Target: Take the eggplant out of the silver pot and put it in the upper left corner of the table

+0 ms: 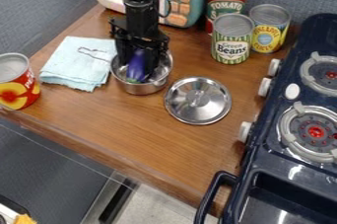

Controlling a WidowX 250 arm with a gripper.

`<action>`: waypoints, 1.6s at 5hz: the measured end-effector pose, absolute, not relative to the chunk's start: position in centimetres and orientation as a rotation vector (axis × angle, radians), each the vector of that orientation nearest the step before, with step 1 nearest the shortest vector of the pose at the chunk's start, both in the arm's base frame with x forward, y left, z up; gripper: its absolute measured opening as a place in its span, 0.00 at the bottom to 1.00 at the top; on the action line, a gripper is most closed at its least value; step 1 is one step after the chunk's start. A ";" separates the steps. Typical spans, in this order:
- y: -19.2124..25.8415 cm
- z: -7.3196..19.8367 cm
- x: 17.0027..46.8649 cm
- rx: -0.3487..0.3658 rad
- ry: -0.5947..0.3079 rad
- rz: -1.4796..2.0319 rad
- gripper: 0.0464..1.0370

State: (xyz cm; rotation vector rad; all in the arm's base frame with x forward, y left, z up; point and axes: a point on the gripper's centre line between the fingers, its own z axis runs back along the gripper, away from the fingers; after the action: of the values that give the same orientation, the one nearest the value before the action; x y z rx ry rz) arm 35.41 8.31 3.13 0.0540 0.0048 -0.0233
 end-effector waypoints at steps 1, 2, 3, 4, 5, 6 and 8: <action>9.1 7.5 35.3 0.050 -0.042 -0.009 0.66; 10.0 9.6 35.4 0.055 -0.084 0.023 0.66; 10.2 9.9 35.4 0.064 -0.076 0.024 0.66; 10.4 10.7 35.5 0.074 -0.065 0.023 0.66; 11.6 10.0 36.6 0.107 -0.018 0.046 0.66; 14.3 7.7 38.8 0.074 0.021 0.104 0.66; 17.6 7.5 39.7 0.052 0.033 0.202 0.66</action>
State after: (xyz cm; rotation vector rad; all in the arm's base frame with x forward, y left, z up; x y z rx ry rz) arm 39.65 17.58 7.46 0.0517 0.0330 0.2024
